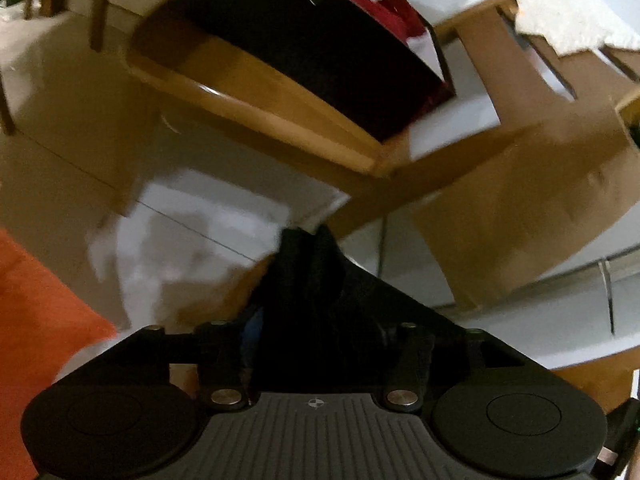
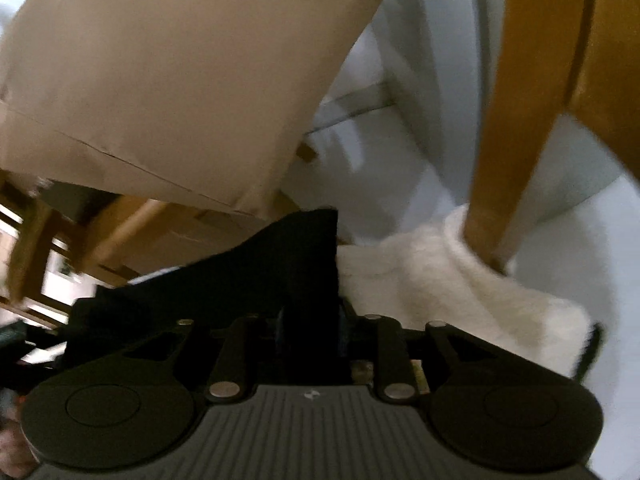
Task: Fold clothes
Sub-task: 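Lower the trousers bundle with the left gripper onto the woven chair cushion, then open the left gripper to release the trousers on the cushion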
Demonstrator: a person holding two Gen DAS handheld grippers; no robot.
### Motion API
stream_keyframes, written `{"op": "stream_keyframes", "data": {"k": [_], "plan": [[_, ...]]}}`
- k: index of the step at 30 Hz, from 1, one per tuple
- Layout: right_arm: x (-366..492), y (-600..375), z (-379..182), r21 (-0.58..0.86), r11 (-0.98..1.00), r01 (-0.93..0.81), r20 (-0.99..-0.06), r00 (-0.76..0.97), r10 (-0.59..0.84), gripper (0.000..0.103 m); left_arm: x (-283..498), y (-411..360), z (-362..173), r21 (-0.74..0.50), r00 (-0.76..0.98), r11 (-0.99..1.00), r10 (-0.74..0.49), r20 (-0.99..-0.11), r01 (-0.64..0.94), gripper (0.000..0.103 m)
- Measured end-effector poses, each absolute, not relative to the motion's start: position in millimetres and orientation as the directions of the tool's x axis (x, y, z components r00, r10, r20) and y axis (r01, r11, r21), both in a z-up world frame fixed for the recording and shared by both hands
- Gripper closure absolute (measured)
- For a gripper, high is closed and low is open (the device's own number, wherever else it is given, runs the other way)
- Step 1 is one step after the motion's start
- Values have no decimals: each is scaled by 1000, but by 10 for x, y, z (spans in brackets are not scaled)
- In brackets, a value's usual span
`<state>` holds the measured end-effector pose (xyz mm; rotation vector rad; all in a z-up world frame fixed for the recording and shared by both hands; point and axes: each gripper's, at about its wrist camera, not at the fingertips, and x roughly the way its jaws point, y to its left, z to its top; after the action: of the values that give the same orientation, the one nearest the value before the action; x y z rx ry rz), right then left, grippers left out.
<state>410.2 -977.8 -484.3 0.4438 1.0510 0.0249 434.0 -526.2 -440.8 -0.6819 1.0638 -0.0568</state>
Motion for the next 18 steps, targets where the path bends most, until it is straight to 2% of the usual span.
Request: {"op": "stream_keyframes", "data": {"k": [3,9,16,18], "plan": [[4101,-9762,-4797,296,937,186,-862,474,178,66,4273,-5202,-4309,-502,499,820,-324,-804,-275,47],[3955,-9666,-4447,224,962,160,-885,446,132,67,4111,-5267,-3990,-442,474,869,-300,-828,-221,48],[3480,-9481,-3549,240,963,123,-865,478,154,67,3722,-5445,-3185,-404,456,908,-315,-833,-111,46],[3325,-9380,-3244,238,965,106,-856,492,157,67,3587,-5453,-2911,-411,456,907,-329,-827,-92,40]]}}
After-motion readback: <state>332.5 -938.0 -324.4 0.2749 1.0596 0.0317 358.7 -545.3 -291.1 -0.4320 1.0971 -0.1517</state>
